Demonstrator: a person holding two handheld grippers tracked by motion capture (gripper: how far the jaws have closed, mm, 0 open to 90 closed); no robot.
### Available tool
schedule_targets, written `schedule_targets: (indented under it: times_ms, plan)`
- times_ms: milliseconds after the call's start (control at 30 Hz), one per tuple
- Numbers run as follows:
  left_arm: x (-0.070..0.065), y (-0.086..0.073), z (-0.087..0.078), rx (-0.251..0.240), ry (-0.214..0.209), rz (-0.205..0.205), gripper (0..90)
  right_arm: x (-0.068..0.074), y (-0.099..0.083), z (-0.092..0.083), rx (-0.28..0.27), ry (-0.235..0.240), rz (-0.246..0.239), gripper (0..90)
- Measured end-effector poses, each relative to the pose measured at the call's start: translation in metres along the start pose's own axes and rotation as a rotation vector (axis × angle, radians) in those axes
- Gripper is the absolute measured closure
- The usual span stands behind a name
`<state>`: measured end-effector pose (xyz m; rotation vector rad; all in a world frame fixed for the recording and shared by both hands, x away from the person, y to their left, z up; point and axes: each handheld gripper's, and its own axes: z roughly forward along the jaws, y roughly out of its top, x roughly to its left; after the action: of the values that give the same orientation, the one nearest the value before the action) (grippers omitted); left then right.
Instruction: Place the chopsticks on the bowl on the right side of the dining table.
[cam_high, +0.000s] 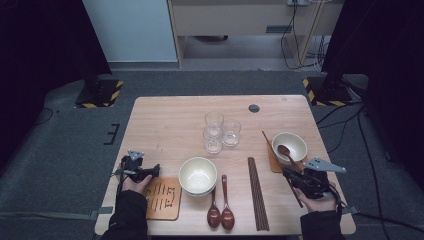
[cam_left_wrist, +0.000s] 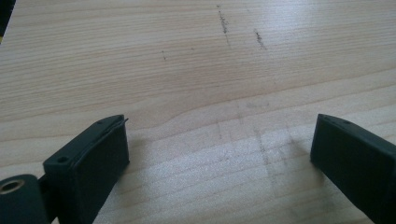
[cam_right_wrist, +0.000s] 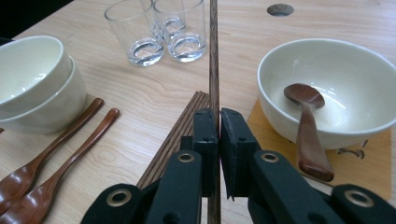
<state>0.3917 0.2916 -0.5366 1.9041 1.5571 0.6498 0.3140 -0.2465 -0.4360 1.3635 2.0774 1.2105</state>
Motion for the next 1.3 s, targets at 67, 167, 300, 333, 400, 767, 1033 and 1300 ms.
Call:
schedule_targets:
  times_ms: [67, 167, 300, 333, 400, 767, 1033, 1300]
  plan:
    - [0.000, 0.000, 0.000, 0.000, 0.000, 0.000, 3.2, 0.000, 0.002, -0.002, -0.006, 0.000, 0.000, 85.4]
    - [0.000, 0.000, 0.000, 0.000, 0.000, 0.000, 3.2, -0.001, 0.004, -0.004, -0.015, 0.000, 0.002, 85.4]
    - [0.000, 0.000, 0.000, 0.000, 0.000, 0.000, 3.2, -0.001, 0.007, -0.007, -0.027, 0.004, 0.001, 85.4]
    - [0.000, 0.000, 0.000, 0.000, 0.000, 0.000, 3.2, -0.001, 0.007, -0.008, -0.027, 0.003, -0.002, 85.4]
    - [0.000, 0.000, 0.000, 0.000, 0.000, 0.000, 3.2, 0.000, 0.008, -0.009, -0.032, 0.005, -0.003, 85.4]
    - [0.000, 0.000, 0.000, 0.000, 0.000, 0.000, 3.3, 0.000, 0.017, -0.014, -0.058, 0.010, -0.008, 85.4]
    - [0.000, 0.000, 0.000, 0.000, 0.000, 0.000, 3.2, -0.001, 0.023, -0.020, -0.081, 0.012, -0.003, 85.4]
    - [0.000, 0.000, 0.000, 0.000, 0.000, 0.000, 3.2, -0.004, 0.028, -0.023, -0.094, 0.005, -0.008, 85.4]
